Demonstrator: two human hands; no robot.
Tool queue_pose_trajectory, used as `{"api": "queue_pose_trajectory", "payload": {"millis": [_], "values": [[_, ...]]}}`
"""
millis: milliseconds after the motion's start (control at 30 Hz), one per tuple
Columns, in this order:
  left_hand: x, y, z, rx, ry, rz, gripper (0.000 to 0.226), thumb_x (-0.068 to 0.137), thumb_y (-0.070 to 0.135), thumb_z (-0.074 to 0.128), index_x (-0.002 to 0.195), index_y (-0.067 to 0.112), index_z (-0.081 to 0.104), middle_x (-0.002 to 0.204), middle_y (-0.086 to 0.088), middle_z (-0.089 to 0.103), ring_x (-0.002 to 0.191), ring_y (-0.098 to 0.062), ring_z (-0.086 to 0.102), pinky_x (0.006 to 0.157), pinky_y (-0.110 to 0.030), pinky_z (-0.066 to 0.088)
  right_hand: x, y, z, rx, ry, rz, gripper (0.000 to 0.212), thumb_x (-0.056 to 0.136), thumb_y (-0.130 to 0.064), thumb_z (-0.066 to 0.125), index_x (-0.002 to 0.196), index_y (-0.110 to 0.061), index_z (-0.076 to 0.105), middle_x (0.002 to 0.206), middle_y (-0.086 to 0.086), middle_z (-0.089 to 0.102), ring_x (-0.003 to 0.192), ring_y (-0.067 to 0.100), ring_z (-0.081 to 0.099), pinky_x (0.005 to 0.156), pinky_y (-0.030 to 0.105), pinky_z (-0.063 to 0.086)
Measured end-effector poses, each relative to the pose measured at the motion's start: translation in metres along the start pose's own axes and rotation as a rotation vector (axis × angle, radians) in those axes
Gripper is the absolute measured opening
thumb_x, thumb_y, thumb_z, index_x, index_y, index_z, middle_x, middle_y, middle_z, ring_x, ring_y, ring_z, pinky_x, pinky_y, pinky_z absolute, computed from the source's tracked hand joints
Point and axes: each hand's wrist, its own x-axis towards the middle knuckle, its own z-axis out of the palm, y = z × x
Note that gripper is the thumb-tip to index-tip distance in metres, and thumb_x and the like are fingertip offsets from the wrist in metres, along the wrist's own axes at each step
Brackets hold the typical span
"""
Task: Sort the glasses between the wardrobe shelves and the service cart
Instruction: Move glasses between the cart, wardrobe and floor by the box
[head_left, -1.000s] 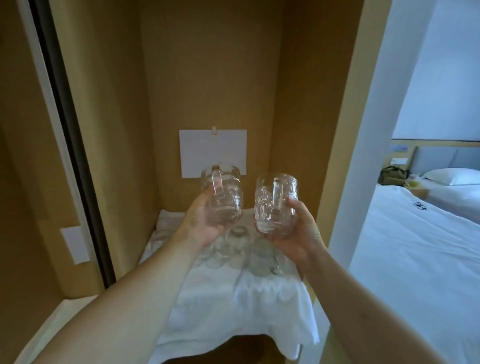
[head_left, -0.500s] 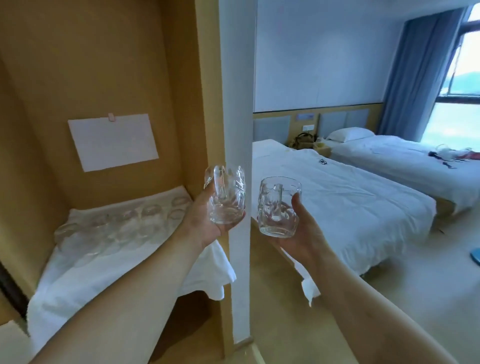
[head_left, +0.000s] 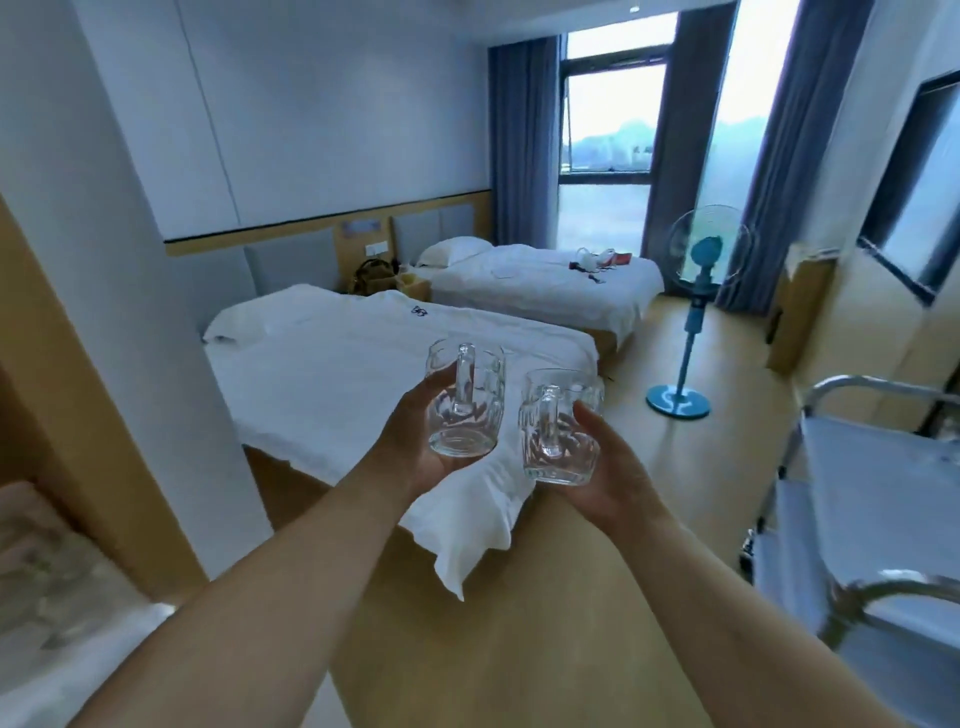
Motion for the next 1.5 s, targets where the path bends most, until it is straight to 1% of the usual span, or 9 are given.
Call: {"api": "queue_pose_trajectory", "payload": {"millis": [67, 233, 400, 533, 700, 867, 967, 1100, 1500], "values": [[0.035, -0.002, 0.008, -0.005, -0.028, -0.04, 0.046, 0.076, 0.04, 0.083, 0.111, 0.011, 0.077, 0.112, -0.018, 0.068, 0.095, -0.033, 0.068, 0.096, -0.048, 0.052, 0.006, -0.014, -0.015, -0.008, 0.037, -0.057, 0.076, 0.062, -0.032, 0.095, 0.126, -0.003, 0.068, 0.129, 0.019, 0.061, 0.117, 0.034, 0.06, 0.115, 0.05, 0.037], [0.117, -0.011, 0.021, 0.0, -0.158, -0.152, 0.052, 0.088, 0.041, 0.071, 0.128, 0.008, 0.068, 0.119, -0.017, 0.068, 0.098, -0.032, 0.069, 0.093, -0.045, 0.055, 0.024, -0.041, -0.052, 0.004, 0.163, -0.157, 0.064, 0.059, -0.033, 0.098, 0.114, -0.009, 0.077, 0.116, 0.014, 0.072, 0.102, 0.03, 0.072, 0.083, 0.045, 0.059], [0.18, -0.03, 0.038, -0.022, -0.254, -0.249, 0.034, 0.089, 0.036, 0.069, 0.111, 0.011, 0.076, 0.109, -0.013, 0.07, 0.094, -0.028, 0.069, 0.094, -0.044, 0.052, 0.038, -0.053, -0.092, 0.072, 0.356, -0.253, 0.075, 0.06, -0.037, 0.098, 0.124, -0.008, 0.07, 0.112, 0.016, 0.071, 0.101, 0.035, 0.07, 0.085, 0.055, 0.056], [0.225, -0.053, 0.063, -0.008, -0.313, -0.282, 0.026, 0.094, 0.029, 0.064, 0.11, 0.013, 0.078, 0.11, -0.015, 0.068, 0.097, -0.03, 0.067, 0.095, -0.046, 0.053, 0.036, -0.065, -0.122, 0.034, 0.438, -0.313, 0.057, 0.061, -0.033, 0.098, 0.11, -0.012, 0.077, 0.108, 0.014, 0.072, 0.098, 0.036, 0.071, 0.085, 0.054, 0.056], [0.284, -0.089, 0.107, 0.038, -0.368, -0.418, 0.061, 0.086, 0.037, 0.071, 0.138, 0.009, 0.058, 0.122, -0.017, 0.063, 0.106, -0.033, 0.061, 0.092, -0.045, 0.054, 0.03, -0.101, -0.168, 0.016, 0.582, -0.379, 0.088, 0.062, -0.029, 0.094, 0.14, -0.008, 0.058, 0.125, 0.02, 0.063, 0.105, 0.042, 0.066, 0.091, 0.058, 0.053], [0.354, -0.128, 0.158, 0.047, -0.454, -0.474, 0.07, 0.078, 0.036, 0.079, 0.14, 0.009, 0.058, 0.119, -0.015, 0.065, 0.095, -0.03, 0.066, 0.091, -0.044, 0.053, 0.034, -0.152, -0.229, -0.061, 0.61, -0.492, 0.108, 0.043, -0.034, 0.102, 0.136, -0.001, 0.059, 0.121, 0.02, 0.062, 0.104, 0.038, 0.063, 0.104, 0.057, 0.046], [0.398, -0.145, 0.194, 0.079, -0.506, -0.508, 0.073, 0.074, 0.035, 0.081, 0.139, 0.009, 0.058, 0.118, -0.014, 0.066, 0.094, -0.029, 0.067, 0.098, -0.045, 0.05, 0.037, -0.189, -0.27, -0.069, 0.613, -0.512, 0.092, 0.048, -0.032, 0.101, 0.128, -0.005, 0.066, 0.113, 0.017, 0.067, 0.1, 0.034, 0.067, 0.094, 0.05, 0.056], [0.453, -0.167, 0.235, 0.121, -0.557, -0.512, 0.074, 0.073, 0.032, 0.082, 0.139, 0.011, 0.058, 0.118, -0.012, 0.068, 0.093, -0.028, 0.069, 0.087, -0.04, 0.056, 0.041, -0.232, -0.323, -0.097, 0.618, -0.507, 0.062, 0.06, -0.026, 0.097, 0.116, -0.012, 0.075, 0.113, 0.012, 0.07, 0.103, 0.03, 0.07, 0.088, 0.042, 0.058], [0.611, -0.232, 0.307, 0.311, -0.557, -0.444, 0.097, 0.055, 0.025, 0.097, 0.138, 0.004, 0.051, 0.117, -0.017, 0.068, 0.101, -0.035, 0.067, 0.101, -0.059, 0.05, 0.064, -0.313, -0.442, -0.098, 0.705, -0.485, 0.051, 0.051, -0.022, 0.1, 0.095, -0.016, 0.075, 0.102, 0.014, 0.071, 0.095, 0.033, 0.07, 0.081, 0.046, 0.059]]}}
